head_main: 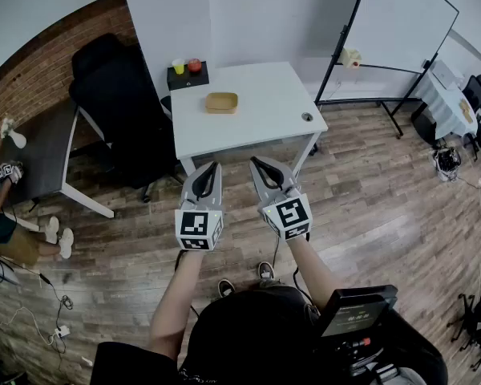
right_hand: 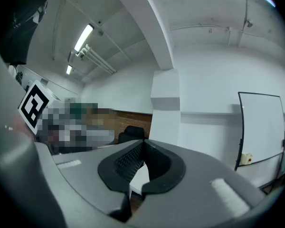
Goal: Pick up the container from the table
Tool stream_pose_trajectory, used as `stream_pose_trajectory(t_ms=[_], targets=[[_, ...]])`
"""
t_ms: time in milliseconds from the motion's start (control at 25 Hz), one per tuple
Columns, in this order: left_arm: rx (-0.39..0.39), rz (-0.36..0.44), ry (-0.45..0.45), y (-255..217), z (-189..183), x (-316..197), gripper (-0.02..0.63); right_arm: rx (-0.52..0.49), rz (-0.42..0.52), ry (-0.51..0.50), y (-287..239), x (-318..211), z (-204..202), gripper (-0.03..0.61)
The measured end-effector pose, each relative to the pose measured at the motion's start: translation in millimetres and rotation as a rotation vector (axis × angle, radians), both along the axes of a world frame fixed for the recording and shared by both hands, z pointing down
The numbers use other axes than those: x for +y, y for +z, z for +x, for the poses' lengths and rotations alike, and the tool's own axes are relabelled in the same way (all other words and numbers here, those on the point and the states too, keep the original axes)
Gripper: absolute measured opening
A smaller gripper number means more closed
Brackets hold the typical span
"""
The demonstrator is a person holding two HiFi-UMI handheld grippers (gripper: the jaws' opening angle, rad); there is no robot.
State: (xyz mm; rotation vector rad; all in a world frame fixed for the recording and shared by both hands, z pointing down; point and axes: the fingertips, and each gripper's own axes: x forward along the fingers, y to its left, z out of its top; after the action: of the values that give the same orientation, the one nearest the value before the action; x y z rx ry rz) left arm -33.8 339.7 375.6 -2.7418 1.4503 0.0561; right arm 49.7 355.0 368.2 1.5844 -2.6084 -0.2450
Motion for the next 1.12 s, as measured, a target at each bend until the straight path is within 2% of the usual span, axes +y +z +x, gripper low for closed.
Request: stream_pose_trajectory(t_ms=[480,520,560,760,1120], targets=[[-0.004,-0.020,0.027,15,-41,-23,-0.003,0.003,-0.023,0.007,12,-22,-40,0.015],[-0.005,-0.023,0.027,17,-42,-26,-0.004,0.002,-0.028,0.001,14,-25,-42,0.018],[-0.006,-0.028,0.026,19,-42,-29,-0.003,0.002,-0.033,-0.005,16,-29,-43,0.047],[-0.031,-0.032,0.021,28,-30,-61,-0.003,-0.005,-0.039,-0.031,24,-63,-33,0.052],[-0.082,-0.081,-0.049,46,1,-138,-0.004,-0.018,-0.050,-0.124,36,-150,3,0.052]])
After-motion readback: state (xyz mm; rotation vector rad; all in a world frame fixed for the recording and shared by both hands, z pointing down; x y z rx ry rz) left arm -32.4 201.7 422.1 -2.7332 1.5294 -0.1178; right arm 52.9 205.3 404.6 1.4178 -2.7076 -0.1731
